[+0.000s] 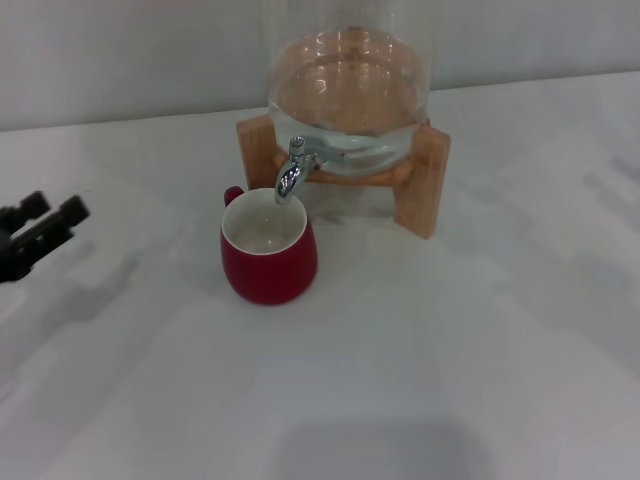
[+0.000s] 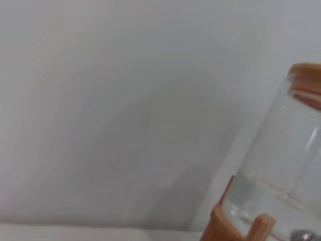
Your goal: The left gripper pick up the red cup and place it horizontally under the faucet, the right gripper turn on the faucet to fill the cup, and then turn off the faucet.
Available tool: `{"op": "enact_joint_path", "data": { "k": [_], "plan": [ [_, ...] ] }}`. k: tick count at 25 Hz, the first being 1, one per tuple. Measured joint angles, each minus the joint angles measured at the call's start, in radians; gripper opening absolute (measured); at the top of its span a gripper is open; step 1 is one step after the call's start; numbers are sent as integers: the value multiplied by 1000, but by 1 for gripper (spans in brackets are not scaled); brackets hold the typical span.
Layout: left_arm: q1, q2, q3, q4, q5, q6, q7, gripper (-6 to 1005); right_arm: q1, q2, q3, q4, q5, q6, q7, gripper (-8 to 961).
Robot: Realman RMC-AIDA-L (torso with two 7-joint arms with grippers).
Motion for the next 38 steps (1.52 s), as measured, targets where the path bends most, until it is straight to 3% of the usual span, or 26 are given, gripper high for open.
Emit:
{"op": "enact_joint_path", "data": {
  "k": [8, 12, 17, 23, 30, 34, 38],
  "plan": [
    [100, -4, -4, 63, -103, -91, 2, 755, -8, 5, -13, -34, -15, 25, 9, 658],
    [137, -5, -5, 78, -180, -120, -5, 757, -28, 11, -88, -116, -43, 46, 35, 658],
    [164, -2, -7, 83, -228, -136, -9, 757, -57, 14, -225, -184, -44, 35, 59, 658],
    [165, -1, -9, 83, -243, -136, -12, 757, -170, 16, -546, -470, -89, -187, 185, 657],
    [153, -1, -9, 88, -256, -126, -13, 757, -238, 25, -760, -693, -155, -350, 289, 657],
    [154, -5, -9, 114, -267, -124, -24, 756, -245, 22, -871, -731, -188, -442, 313, 657],
    [151, -5, -4, 119, -269, -123, -39, 756, -199, 21, -1002, -681, -205, -555, 319, 657]
  ]
}}
